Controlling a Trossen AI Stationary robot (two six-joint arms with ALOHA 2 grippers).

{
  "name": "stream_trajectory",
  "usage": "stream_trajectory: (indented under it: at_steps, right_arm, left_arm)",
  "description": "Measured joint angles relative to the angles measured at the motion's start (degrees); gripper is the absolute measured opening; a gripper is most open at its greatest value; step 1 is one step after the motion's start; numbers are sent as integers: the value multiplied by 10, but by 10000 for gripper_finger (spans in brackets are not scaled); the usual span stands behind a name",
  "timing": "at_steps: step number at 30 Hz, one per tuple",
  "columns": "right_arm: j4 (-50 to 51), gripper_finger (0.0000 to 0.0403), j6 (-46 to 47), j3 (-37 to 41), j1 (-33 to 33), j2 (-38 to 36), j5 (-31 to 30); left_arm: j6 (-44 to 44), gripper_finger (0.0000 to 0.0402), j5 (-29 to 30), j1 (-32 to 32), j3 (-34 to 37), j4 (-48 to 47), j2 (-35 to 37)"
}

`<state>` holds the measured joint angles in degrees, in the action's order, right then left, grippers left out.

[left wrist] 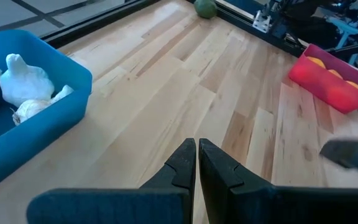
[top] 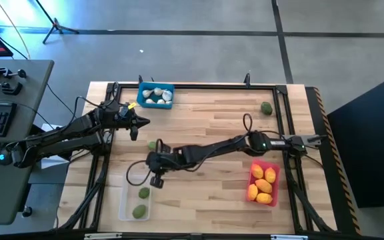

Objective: Sort produce into baskets
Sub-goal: Put the lime into the transparent bin

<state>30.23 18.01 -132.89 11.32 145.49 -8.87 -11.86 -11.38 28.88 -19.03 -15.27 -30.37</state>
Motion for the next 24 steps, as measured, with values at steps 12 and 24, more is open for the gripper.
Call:
stream_trajectory:
  at_steps: [12,24]
  right_arm:
    - [-137,0,-39,82,-39,-10,98]
    - [-346,0,-13,294,-63,-63,154]
  left_arm:
    - [-5,7,-5,0,0,-1,0]
    - [-11,7,-5,0,0,-2,0]
